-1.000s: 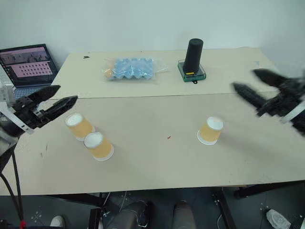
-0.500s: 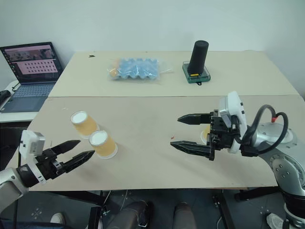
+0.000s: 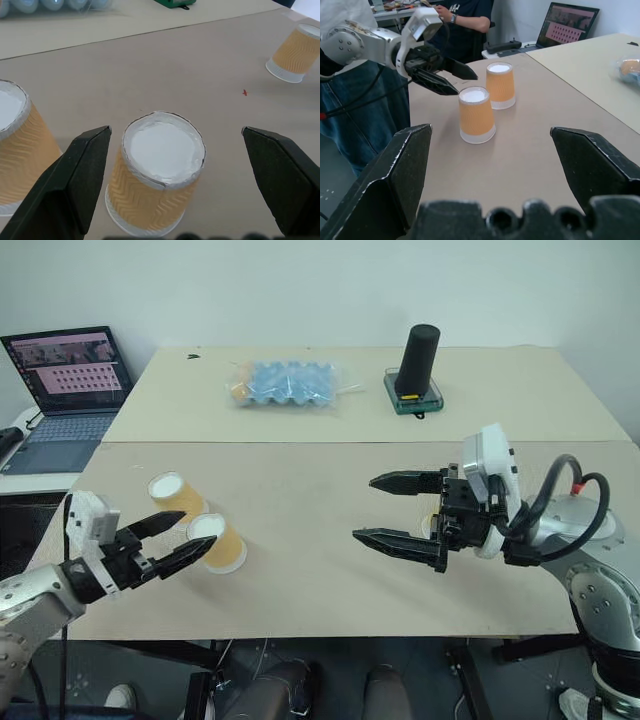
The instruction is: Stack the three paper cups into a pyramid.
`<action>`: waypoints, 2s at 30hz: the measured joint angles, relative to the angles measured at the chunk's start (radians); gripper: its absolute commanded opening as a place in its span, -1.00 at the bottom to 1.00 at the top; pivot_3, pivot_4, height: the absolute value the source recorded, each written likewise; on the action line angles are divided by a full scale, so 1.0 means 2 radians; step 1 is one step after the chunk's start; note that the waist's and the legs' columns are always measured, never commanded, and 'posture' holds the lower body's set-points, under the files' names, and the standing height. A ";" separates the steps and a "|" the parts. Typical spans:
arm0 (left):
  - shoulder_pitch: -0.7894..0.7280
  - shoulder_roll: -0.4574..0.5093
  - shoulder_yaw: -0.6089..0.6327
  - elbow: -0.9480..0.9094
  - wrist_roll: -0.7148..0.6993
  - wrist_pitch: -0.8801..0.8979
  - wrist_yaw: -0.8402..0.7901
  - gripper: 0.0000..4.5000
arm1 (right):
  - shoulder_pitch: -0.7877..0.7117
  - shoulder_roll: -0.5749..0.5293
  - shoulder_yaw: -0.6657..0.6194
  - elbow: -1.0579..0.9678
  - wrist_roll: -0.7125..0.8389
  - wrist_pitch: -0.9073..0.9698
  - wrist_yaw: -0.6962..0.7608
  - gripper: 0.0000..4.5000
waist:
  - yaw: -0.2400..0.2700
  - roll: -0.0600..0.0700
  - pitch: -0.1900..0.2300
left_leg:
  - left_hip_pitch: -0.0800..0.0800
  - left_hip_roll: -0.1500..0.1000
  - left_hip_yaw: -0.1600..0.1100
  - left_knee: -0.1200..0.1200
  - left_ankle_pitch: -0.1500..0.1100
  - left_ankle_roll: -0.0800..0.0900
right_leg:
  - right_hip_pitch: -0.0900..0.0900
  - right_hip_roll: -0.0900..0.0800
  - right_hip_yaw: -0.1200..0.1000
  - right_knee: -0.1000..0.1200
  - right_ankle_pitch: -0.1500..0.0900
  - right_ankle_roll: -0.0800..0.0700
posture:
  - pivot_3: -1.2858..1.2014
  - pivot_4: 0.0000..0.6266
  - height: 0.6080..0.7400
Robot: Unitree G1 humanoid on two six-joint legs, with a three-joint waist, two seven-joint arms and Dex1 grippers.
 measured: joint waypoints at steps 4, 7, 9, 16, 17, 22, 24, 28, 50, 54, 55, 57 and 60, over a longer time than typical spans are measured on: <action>-0.021 0.002 -0.025 0.024 0.029 -0.011 -0.016 0.98 | 0.008 0.000 -0.004 -0.015 0.008 0.005 -0.016 1.00 | 0.000 0.000 0.000 | 0.000 0.000 0.000 0.000 0.000 0.000 | 0.000 0.000 0.000 0.000 0.000 0.000 | 0.03 -0.52 0.81; -0.031 0.002 -0.041 0.040 0.044 -0.013 -0.029 0.98 | 0.016 0.000 -0.010 -0.025 0.018 0.006 -0.027 1.00 | 0.001 0.000 0.000 | 0.000 0.000 0.000 0.000 0.000 0.000 | 0.000 0.000 0.000 0.000 0.000 0.000 | 0.03 -0.52 0.81; -0.037 0.002 -0.051 0.048 0.052 -0.017 -0.037 0.98 | 0.019 0.000 -0.016 -0.028 0.019 0.006 -0.034 1.00 | 0.001 0.000 0.000 | 0.000 0.000 0.000 0.000 0.000 0.000 | 0.000 0.000 0.000 0.000 0.000 0.000 | 0.03 -0.52 0.81; -0.059 0.000 -0.074 0.072 0.072 -0.022 -0.050 0.98 | 0.025 -0.004 -0.028 -0.038 0.031 0.006 -0.047 1.00 | 0.000 0.000 0.000 | 0.000 0.000 0.000 0.000 0.000 0.000 | 0.000 0.000 0.000 0.000 0.000 0.000 | 0.03 -0.52 0.81; -0.062 0.000 -0.076 0.077 0.075 -0.023 -0.051 0.98 | 0.026 -0.004 -0.028 -0.039 0.031 0.006 -0.049 1.00 | 0.001 0.000 0.000 | 0.000 0.000 0.000 0.000 0.000 0.000 | 0.000 0.000 0.000 0.000 0.000 0.000 | 0.03 -0.52 0.81; -0.078 -0.004 -0.083 0.089 0.085 -0.029 -0.052 0.98 | 0.027 -0.005 -0.028 -0.043 0.034 0.006 -0.061 1.00 | 0.000 0.000 0.000 | 0.000 0.000 0.000 0.000 0.000 0.000 | 0.000 0.000 0.000 0.000 0.000 0.000 | 0.03 -0.52 0.81; -0.082 -0.004 -0.087 0.092 0.086 -0.029 -0.053 0.98 | 0.027 -0.005 -0.028 -0.043 0.034 0.006 -0.064 1.00 | 0.000 0.000 0.000 | 0.000 0.000 0.000 0.000 0.000 0.000 | 0.000 0.000 0.000 0.000 0.000 0.000 | 0.03 -0.52 0.81; -0.090 -0.007 -0.088 0.097 0.087 -0.029 -0.053 0.75 | 0.027 -0.005 -0.028 -0.043 0.034 0.006 -0.067 1.00 | 0.001 0.000 0.000 | 0.000 0.000 0.000 0.000 0.000 0.000 | 0.000 0.000 0.000 0.000 0.000 0.000 | 0.03 -0.52 0.81; -0.184 -0.014 -0.110 0.092 0.085 -0.013 -0.046 0.14 | 0.043 -0.005 -0.028 -0.044 0.019 0.005 -0.077 1.00 | 0.002 0.000 0.000 | 0.000 0.000 0.000 0.000 0.000 0.000 | 0.000 0.000 0.000 0.000 0.000 0.000 | 0.03 -0.52 0.81; -0.286 -0.013 -0.131 0.096 0.072 -0.005 -0.073 0.14 | 0.047 -0.002 -0.029 -0.046 0.017 0.005 -0.081 1.00 | 0.002 0.000 0.000 | 0.000 0.000 0.000 0.000 0.000 0.000 | 0.000 0.000 0.000 0.000 0.001 0.001 | 0.03 -0.52 0.81; -0.322 -0.015 -0.149 0.110 0.072 -0.006 -0.091 0.14 | 0.050 0.001 -0.030 -0.048 0.016 0.004 -0.085 1.00 | 0.002 0.000 0.000 | 0.000 0.000 0.000 0.000 0.000 0.000 | 0.000 0.000 0.000 0.000 0.001 0.001 | 0.03 -0.52 0.81; -0.366 -0.027 -0.180 0.137 0.077 -0.009 -0.117 0.14 | 0.056 0.005 -0.029 -0.054 0.011 0.002 -0.089 1.00 | 0.002 0.000 0.000 | 0.000 0.000 0.000 0.000 0.000 0.000 | 0.001 0.000 0.000 0.000 0.001 0.001 | 0.03 -0.52 0.81; -0.411 -0.063 -0.231 0.201 0.102 -0.022 -0.155 0.14 | 0.064 0.010 -0.028 -0.060 0.003 0.000 -0.097 1.00 | 0.001 -0.001 0.000 | 0.000 0.000 0.000 0.000 0.000 -0.001 | 0.001 0.000 0.000 0.000 0.001 0.001 | 0.03 -0.52 0.81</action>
